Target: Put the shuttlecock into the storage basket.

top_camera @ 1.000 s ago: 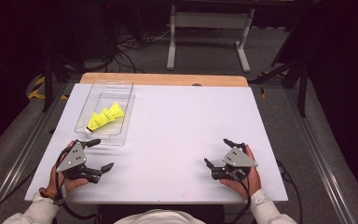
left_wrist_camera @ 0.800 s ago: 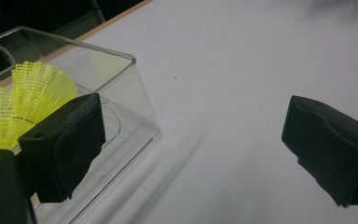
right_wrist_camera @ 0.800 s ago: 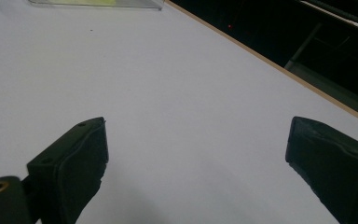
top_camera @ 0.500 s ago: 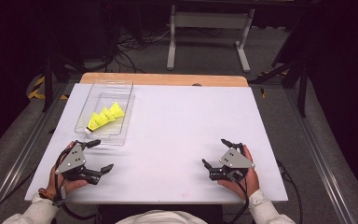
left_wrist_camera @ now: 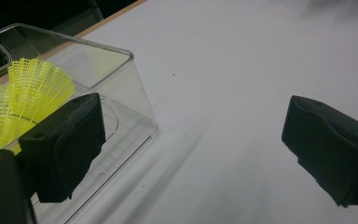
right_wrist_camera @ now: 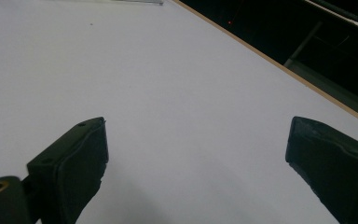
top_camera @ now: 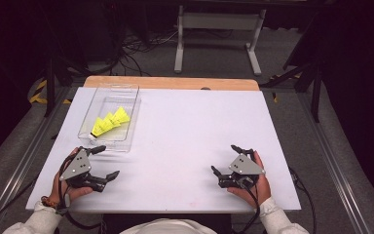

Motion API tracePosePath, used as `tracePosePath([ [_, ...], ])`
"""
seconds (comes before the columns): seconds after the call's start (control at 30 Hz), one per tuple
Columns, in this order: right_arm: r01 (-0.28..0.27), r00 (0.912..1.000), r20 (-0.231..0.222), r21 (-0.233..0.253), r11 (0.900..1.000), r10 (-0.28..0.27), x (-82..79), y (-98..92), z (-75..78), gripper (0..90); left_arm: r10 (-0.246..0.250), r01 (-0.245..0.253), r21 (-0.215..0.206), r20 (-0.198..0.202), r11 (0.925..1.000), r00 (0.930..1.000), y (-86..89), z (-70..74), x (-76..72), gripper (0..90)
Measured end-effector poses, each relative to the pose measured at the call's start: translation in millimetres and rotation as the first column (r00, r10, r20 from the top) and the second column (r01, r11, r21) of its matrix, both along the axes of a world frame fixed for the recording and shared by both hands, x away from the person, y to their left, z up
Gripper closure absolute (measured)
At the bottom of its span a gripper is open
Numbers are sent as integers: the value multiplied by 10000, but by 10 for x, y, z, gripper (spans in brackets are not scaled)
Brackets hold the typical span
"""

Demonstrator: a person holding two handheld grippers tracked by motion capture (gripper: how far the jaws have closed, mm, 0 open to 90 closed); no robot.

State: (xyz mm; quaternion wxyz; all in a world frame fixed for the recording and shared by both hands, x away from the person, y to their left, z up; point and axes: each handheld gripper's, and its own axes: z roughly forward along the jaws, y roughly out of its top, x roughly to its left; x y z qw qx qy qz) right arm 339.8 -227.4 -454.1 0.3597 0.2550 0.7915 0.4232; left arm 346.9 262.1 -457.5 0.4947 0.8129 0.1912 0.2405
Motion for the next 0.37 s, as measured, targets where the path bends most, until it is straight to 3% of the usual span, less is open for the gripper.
tracePosePath([
  [0.23,113,9999,-44,45,9999,-113,12,-19,-1,70,11,-11,-129,-49,9999,10000,2,5,13,69],
  [0.37,235,9997,51,16,9997,-235,8,-18,5,73,81,-81,-4,-109,10000,9999,12,-2,31,69],
])
